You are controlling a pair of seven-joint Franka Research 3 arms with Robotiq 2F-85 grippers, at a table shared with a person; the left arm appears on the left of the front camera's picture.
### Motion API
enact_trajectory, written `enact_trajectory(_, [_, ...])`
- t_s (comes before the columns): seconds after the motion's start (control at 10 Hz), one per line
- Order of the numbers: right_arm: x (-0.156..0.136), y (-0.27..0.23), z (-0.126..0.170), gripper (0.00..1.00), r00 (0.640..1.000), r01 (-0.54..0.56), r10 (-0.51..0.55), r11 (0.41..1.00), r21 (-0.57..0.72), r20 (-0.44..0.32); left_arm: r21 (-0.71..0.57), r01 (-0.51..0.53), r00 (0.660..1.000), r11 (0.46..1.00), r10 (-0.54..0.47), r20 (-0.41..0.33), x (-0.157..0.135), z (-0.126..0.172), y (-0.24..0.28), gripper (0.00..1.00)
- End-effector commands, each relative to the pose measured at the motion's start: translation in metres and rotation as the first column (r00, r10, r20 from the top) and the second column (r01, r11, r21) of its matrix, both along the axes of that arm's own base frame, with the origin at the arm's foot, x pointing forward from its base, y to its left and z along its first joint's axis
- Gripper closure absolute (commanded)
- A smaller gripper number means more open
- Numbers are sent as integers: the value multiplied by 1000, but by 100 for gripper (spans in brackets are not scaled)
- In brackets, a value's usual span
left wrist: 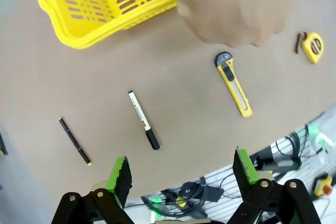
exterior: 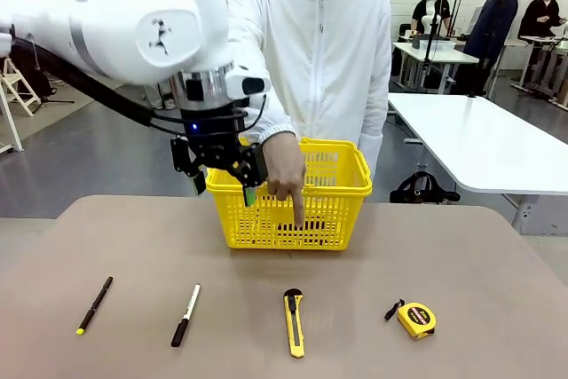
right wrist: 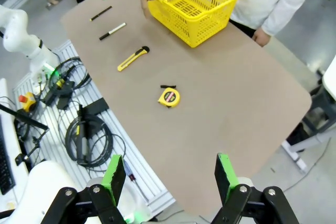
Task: Place the items the person wants into the basket.
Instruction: Pick up the item the person points to and place it in the Market Basket.
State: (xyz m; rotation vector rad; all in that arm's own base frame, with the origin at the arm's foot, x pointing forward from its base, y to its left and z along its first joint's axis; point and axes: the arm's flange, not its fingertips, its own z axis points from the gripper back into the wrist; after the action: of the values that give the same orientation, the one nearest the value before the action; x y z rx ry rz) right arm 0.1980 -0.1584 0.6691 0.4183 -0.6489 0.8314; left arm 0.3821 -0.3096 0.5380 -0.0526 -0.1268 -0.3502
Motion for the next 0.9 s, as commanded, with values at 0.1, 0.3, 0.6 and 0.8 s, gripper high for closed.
enact_trajectory(0.1, [2, 1, 0, 11, 1000, -24, 24, 1000, 20, 6, -91, -79, 996, 993, 82, 26, 7, 1, 7, 0])
enact_trajectory(0.3, [2, 1, 0, 11, 1000, -24, 24, 1000, 20, 6, -10, -42, 999, 999, 42, 4, 0, -6, -2, 0])
enact_trajectory(0.6, [2, 1, 0, 11, 1000, -24, 24, 1000, 20, 6, -10, -42, 999, 999, 42, 4, 0, -6, -2, 0])
enact_trajectory(0.8, [2, 1, 0, 11, 1000, -24, 24, 1000, 20, 6, -22, -49, 999, 999, 50, 3, 0, -6, -3, 0])
